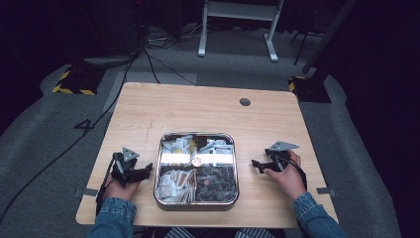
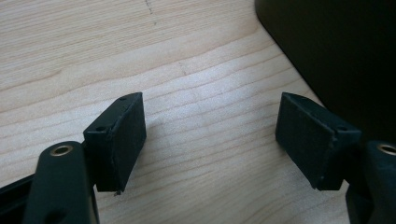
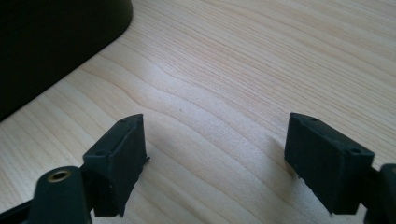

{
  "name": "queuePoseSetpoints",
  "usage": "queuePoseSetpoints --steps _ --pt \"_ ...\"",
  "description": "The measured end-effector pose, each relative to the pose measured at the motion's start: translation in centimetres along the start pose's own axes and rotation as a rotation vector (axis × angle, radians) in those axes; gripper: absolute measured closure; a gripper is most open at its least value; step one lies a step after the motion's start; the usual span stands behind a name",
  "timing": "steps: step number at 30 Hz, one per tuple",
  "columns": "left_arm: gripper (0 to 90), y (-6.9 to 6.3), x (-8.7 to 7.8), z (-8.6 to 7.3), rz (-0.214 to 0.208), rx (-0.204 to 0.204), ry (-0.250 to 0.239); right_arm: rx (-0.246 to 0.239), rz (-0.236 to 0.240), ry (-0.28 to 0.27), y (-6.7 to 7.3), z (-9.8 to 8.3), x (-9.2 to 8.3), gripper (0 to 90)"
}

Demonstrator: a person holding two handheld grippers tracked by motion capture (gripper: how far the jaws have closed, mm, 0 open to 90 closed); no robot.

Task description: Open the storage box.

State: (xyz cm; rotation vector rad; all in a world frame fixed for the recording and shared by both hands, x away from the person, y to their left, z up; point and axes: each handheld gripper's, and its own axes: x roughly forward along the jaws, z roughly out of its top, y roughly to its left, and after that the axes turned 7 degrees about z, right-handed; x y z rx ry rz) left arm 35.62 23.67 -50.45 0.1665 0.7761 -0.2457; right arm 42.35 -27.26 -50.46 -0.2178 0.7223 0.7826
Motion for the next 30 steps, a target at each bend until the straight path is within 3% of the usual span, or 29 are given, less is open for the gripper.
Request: queuePoseSetpoints --steps 10,20,23,30 --pt "25.1 0.0 0.0 0.0 0.0 0.002 0.0 -0.006 0.007 -0.009 0.1 -0.1 -0.1 28.3" --pt "25.2 0.0 0.0 0.0 0.0 0.005 0.0 -0.01 0.011 -0.01 0.1 0.0 -0.1 28.8" --pt "25.3 0.0 0.0 0.0 -0.001 0.007 0.0 -0.012 0.02 -0.016 0.2 0.0 -0.1 34.7" --pt "25.3 -0.1 -0.1 -0.1 -0.004 0.012 0.0 -0.039 0.062 0.031 1.0 0.9 -0.8 37.9"
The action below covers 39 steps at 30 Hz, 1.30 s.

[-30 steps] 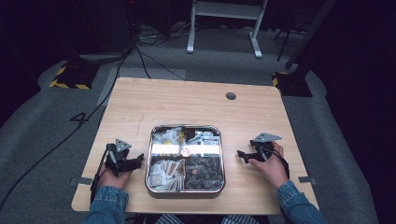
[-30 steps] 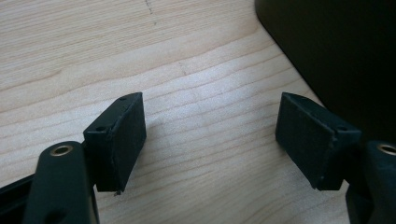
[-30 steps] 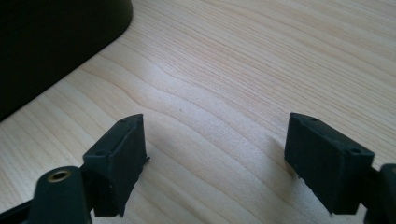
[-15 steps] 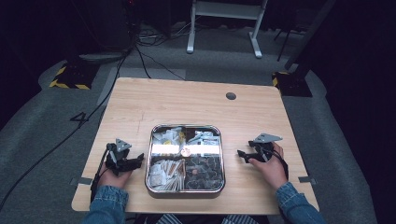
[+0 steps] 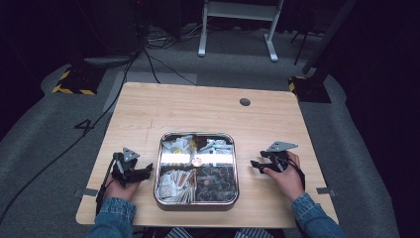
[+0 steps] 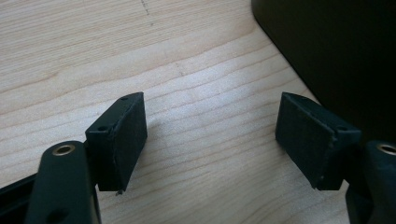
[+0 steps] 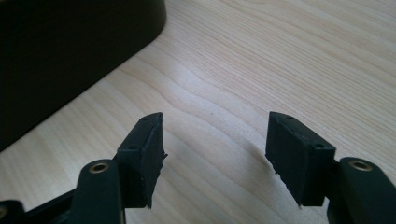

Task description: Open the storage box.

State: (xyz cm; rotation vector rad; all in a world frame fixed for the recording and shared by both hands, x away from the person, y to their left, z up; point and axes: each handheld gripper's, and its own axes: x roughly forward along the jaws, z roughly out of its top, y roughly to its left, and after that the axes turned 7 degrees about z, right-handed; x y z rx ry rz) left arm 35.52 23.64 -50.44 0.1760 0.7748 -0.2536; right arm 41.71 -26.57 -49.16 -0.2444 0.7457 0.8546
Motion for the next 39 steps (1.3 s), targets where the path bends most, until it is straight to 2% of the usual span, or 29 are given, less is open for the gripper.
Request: queuePoseSetpoints --steps 3,12,16,21,29,31,34,39 --pt "25.3 0.0 0.0 0.0 -0.001 0.001 0.0 -0.009 0.013 0.005 0.3 0.5 -0.7 37.9" --pt "25.3 0.0 0.0 0.0 -0.005 0.002 -0.001 -0.004 0.082 -0.054 1.9 2.5 -2.5 39.9" --pt "25.3 0.0 0.0 0.0 -0.006 0.002 -0.001 -0.019 0.108 -0.08 2.8 3.5 -3.2 41.9" --pt "25.4 0.0 0.0 0.0 -0.005 0.002 -0.001 -0.019 0.147 -0.086 3.5 4.5 -3.8 43.9" --pt "25.3 0.0 0.0 0.0 -0.006 0.003 -0.001 -0.051 0.168 -0.107 4.7 5.8 -4.1 44.2" --pt "25.3 0.0 0.0 0.0 -0.006 0.003 -0.001 -0.062 0.175 -0.11 5.2 6.2 -3.9 44.8" --pt "25.4 0.0 0.0 0.0 -0.007 0.005 -0.001 -0.084 0.179 -0.084 6.1 6.8 -3.5 44.9" --pt "25.4 0.0 0.0 0.0 -0.007 0.008 -0.001 -0.125 0.223 -0.106 7.9 8.0 -2.7 44.6"
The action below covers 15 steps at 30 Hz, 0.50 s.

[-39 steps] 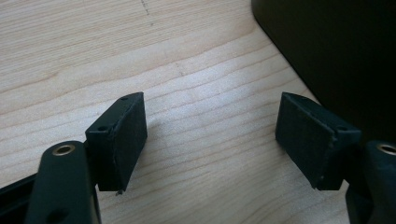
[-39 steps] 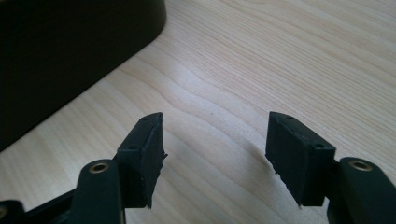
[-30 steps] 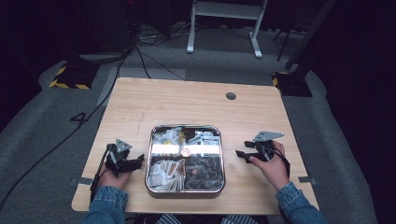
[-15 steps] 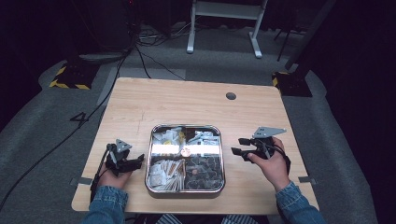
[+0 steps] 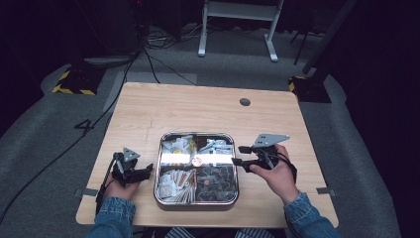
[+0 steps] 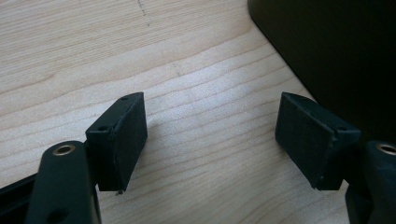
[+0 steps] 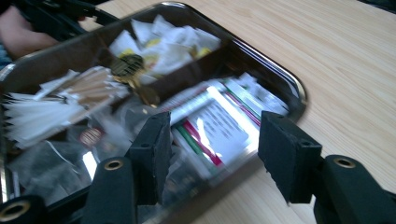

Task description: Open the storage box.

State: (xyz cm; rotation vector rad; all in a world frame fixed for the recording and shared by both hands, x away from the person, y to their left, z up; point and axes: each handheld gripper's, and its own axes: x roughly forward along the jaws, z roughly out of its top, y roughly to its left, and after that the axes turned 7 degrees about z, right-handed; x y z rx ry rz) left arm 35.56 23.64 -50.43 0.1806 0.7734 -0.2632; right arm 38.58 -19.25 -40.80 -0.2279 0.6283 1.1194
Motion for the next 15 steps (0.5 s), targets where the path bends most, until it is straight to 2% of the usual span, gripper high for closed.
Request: queuePoseSetpoints --steps 7,15 --pt "25.8 -0.1 0.0 0.0 0.0 0.001 -0.001 -0.043 0.065 0.013 1.6 1.1 2.2 44.4" --pt "25.8 -0.1 0.0 0.0 -0.001 0.001 -0.001 -0.083 0.149 0.052 3.2 1.8 5.8 44.4"
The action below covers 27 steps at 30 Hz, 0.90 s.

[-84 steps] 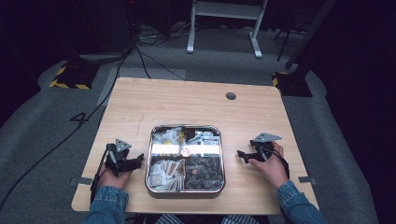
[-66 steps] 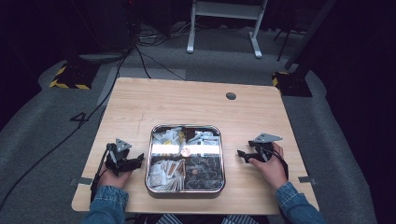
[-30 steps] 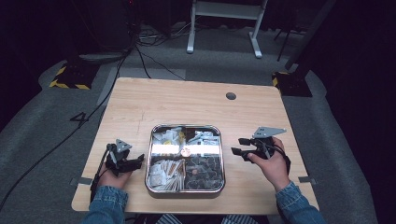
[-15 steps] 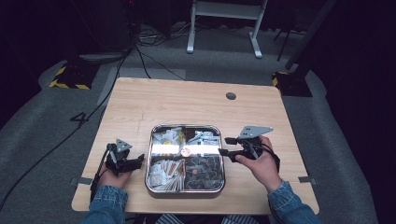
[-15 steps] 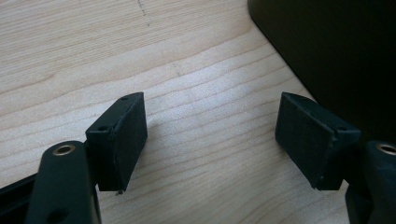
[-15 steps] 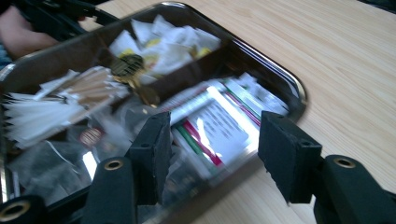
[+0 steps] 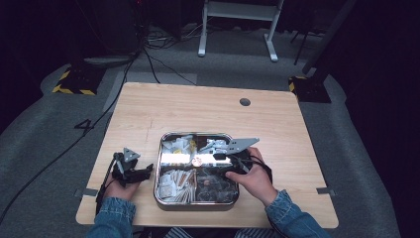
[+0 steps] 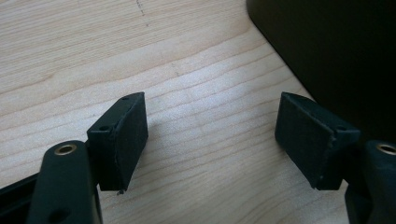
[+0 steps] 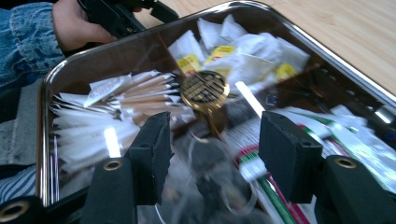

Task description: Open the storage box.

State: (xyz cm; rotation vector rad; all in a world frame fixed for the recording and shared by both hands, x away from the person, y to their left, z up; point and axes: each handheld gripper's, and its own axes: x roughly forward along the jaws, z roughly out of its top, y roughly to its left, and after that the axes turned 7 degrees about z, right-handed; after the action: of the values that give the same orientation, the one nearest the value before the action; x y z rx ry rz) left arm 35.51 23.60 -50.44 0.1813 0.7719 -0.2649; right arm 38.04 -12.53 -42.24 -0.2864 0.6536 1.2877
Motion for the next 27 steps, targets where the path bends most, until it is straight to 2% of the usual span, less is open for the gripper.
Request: queuePoseSetpoints --steps 6,13,16,18,20,27 --pt "25.9 0.0 0.1 0.1 -0.004 0.005 0.0 -0.014 0.017 0.022 0.1 0.5 2.3 44.4" --pt "26.1 0.1 0.2 0.2 -0.011 0.008 0.002 -0.019 -0.003 0.041 -0.2 1.1 3.9 45.8" --pt "26.1 0.1 0.2 0.2 -0.01 0.008 0.002 -0.032 -0.001 0.076 -0.2 1.4 4.8 49.6" --pt "26.1 0.1 0.2 0.2 -0.01 0.008 0.001 -0.066 -0.038 0.09 0.0 1.5 5.1 55.2" --pt "26.2 0.0 0.2 0.2 -0.006 0.007 -0.001 -0.064 -0.047 0.084 0.2 1.5 5.3 57.9" --pt "26.4 0.0 0.2 0.2 -0.007 0.007 -0.001 -0.052 -0.048 0.081 0.1 1.5 5.3 58.5"
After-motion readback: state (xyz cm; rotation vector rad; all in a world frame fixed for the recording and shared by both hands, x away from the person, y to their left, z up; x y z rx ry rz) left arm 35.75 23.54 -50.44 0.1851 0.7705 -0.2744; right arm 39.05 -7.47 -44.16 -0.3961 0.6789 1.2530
